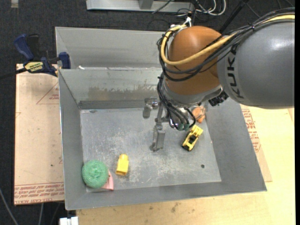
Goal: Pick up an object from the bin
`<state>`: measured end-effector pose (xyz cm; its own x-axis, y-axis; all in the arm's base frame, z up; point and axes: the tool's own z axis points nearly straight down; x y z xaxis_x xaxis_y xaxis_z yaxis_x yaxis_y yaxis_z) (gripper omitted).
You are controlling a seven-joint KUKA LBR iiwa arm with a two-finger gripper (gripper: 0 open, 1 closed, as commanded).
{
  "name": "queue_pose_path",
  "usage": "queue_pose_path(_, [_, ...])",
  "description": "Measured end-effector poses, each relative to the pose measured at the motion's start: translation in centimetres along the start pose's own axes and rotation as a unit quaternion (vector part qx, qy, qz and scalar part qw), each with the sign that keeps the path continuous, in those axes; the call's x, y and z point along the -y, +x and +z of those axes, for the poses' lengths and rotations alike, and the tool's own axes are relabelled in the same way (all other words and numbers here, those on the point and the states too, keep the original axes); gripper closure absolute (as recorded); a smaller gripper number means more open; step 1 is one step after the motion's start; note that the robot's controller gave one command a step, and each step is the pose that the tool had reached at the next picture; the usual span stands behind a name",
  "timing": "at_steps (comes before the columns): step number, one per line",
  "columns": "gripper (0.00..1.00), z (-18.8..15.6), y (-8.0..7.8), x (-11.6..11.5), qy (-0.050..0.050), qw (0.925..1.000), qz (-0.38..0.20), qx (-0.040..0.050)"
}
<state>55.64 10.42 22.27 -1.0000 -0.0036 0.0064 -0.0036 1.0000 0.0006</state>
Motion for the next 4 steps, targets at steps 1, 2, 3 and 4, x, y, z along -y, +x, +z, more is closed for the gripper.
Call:
queue_pose_path(1, [0.0,-0.5,-0.1,0.1,0.0,1.0,0.001,0.0039])
queue_pose_path(2, [0.0,2.8,0.9,-1.1,0.0,0.9986,-0.052,0.0059])
queue_pose_path(3, [0.0,6.7,3.6,-5.3,0.0,0.9929,-0.119,0.0031])
queue_pose_path(4, [0.0,7.6,4.3,-4.8,0.0,0.9756,-0.22,0.004])
